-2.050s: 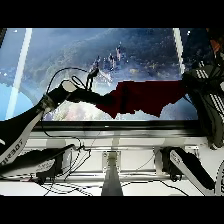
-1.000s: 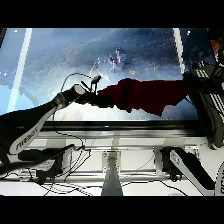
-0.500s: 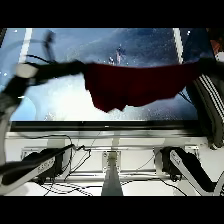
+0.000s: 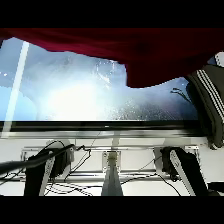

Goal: Fold the clothes and pants, and hang the long-sleeved shirts on hangers.

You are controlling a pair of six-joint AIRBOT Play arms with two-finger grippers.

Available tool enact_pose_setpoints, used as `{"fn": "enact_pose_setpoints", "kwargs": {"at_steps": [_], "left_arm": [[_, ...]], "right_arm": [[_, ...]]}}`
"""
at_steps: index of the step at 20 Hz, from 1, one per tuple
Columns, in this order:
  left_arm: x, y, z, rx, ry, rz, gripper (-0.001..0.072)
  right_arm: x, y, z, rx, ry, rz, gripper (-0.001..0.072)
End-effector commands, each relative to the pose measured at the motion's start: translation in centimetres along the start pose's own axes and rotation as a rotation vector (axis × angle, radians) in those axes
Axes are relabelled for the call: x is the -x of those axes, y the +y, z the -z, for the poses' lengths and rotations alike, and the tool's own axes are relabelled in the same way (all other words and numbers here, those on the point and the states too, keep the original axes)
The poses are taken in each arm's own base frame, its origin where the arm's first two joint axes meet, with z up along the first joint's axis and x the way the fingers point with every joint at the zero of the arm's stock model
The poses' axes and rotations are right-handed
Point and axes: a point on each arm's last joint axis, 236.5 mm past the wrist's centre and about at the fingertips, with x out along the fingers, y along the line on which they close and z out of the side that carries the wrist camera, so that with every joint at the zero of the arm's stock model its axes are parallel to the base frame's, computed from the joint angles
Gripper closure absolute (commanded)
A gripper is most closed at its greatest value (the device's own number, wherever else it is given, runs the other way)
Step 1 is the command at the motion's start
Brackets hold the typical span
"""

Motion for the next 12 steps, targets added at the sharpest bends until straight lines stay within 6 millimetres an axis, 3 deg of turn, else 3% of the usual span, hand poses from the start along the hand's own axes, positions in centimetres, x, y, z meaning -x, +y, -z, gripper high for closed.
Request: {"fn": "enact_pose_setpoints", "kwargs": {"at_steps": [1,3,5,8,12], "left_arm": [[3.0,0.8,-1.1,-0.067,-0.017,-0.098,0.0692],[2.1,2.2,4.1,0.027,0.191,-0.118,0.0693],[0.8,3.5,10.8,0.117,0.448,-0.101,0.0693],[-3.1,6.1,19.1,0.248,0.676,-0.089,0.0692],[-9.9,7.8,33.1,0.249,0.887,-0.057,0.0691]], "right_arm": [[3.2,0.8,0.0,0.047,-0.006,0.019,0.0699],[2.0,-0.3,1.0,0.044,0.038,0.043,0.0700],[-1.2,-1.6,3.0,0.010,0.122,0.044,0.0700],[-8.9,-4.1,8.6,-0.097,0.323,0.016,0.0699],[-21.2,-5.9,19.6,-0.213,0.584,-0.024,0.0699]]}}
